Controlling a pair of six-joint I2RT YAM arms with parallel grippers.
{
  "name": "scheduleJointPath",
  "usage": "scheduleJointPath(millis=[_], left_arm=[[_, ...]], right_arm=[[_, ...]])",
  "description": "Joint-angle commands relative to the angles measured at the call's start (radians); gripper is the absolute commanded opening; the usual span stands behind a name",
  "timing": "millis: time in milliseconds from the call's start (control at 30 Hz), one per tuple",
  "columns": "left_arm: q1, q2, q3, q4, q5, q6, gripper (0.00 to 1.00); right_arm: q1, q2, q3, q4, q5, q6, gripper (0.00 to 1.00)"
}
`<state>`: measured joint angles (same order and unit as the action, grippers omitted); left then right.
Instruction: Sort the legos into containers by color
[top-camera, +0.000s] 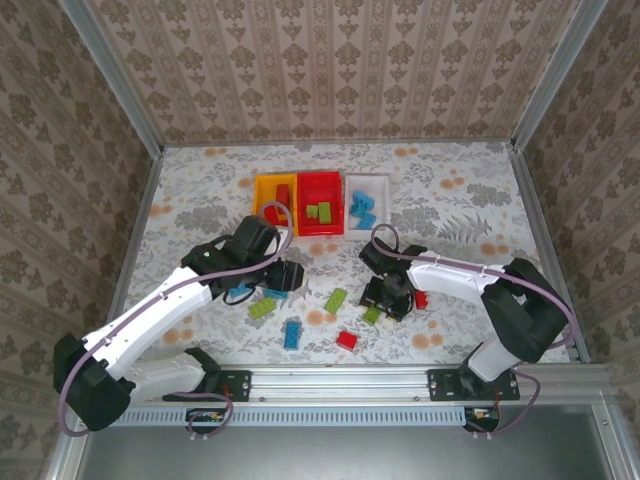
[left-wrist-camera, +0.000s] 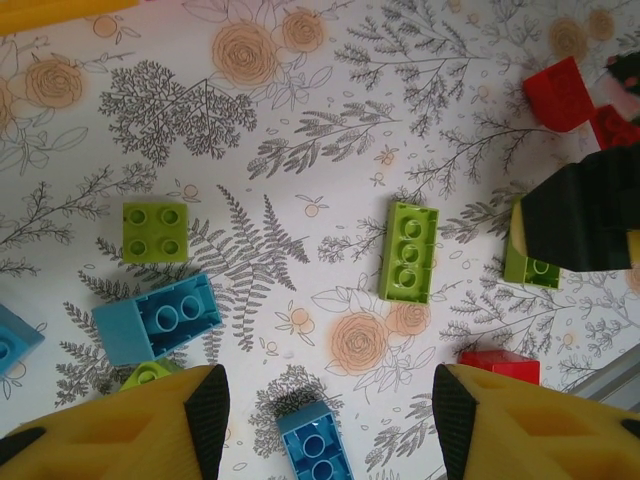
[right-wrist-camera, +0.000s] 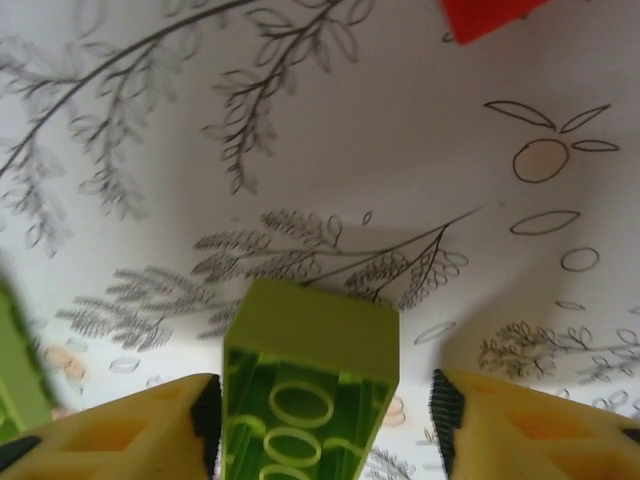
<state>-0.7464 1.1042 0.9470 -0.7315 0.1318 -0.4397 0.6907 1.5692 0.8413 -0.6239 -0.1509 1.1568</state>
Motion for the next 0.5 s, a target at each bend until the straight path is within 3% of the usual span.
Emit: scheduleJointPath(millis=[0, 200, 467], left_arm=[[0.001, -0.033, 0.009, -0.001, 0.003, 0.029, 0.59], [0.020, -0.051, 0.032, -0.011, -0.018, 0.028, 0.59], [0.122, -0.074, 0.097, 0.036, -0.039, -0.021, 0.60]], right_arm=[[0.001, 0.015, -0.012, 0.042, -0.001, 0.080, 0.51], [0.024, 0.017, 0.109, 0.021, 0.085, -0.017, 0.23], [0.041, 0.155, 0.543, -0.047, 0.254, -0.340, 0.20]])
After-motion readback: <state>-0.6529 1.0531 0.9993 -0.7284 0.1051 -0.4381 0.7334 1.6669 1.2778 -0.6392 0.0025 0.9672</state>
